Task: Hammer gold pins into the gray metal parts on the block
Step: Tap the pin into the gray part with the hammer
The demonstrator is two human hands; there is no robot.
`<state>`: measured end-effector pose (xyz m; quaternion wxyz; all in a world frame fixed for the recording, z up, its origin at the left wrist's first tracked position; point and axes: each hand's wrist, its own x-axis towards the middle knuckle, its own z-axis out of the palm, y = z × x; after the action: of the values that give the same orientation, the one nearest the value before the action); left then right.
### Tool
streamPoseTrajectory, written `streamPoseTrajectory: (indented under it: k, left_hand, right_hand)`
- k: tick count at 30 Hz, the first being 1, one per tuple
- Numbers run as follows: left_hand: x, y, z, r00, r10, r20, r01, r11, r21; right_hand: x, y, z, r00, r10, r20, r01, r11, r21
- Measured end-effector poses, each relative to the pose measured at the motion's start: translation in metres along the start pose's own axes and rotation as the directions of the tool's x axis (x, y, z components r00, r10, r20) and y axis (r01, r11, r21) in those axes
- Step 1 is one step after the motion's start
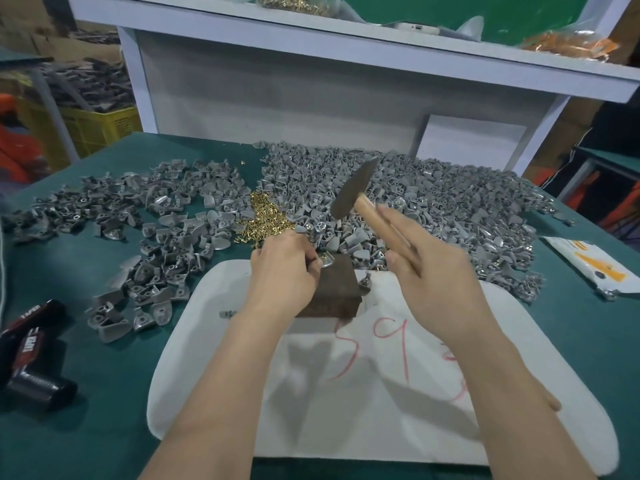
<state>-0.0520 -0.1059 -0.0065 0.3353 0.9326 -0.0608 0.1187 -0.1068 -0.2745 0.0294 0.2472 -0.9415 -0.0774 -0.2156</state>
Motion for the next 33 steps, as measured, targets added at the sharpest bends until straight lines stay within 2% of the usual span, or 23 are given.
streamPoseTrajectory:
  k: [3,6,9,15,33]
  left_hand:
    - [-0.001,0.001,0.000,1.000,-0.009,0.005,0.009,1.000,-0.007]
    - [0.000,0.001,0.000,1.000,-0.018,0.010,0.018,1.000,0.006]
    - [0.000,0.000,0.000,1.000,-0.015,0.001,0.015,1.000,0.018]
    - [0.002,0.000,-0.001,1.000,0.009,0.019,-0.010,0.999,0.038]
    - [0.001,-0.001,0.002,1.000,0.014,-0.010,-0.014,1.000,0.003]
  right_hand:
    - [0.004,-0.007,0.008,0.998,-0.042,0.050,0.042,0.999,0.018]
    - [0.018,-0.010,0.026,0.994,0.040,0.100,-0.027,0.992,-0.124]
    - [0.029,-0.020,0.041,0.983,0.106,0.148,-0.087,0.987,-0.132]
    - [0.042,-0.029,0.056,0.983,0.125,0.136,-0.094,0.972,-0.214]
    - [0.045,-0.023,0.062,0.982,0.087,0.169,-0.057,0.983,-0.175]
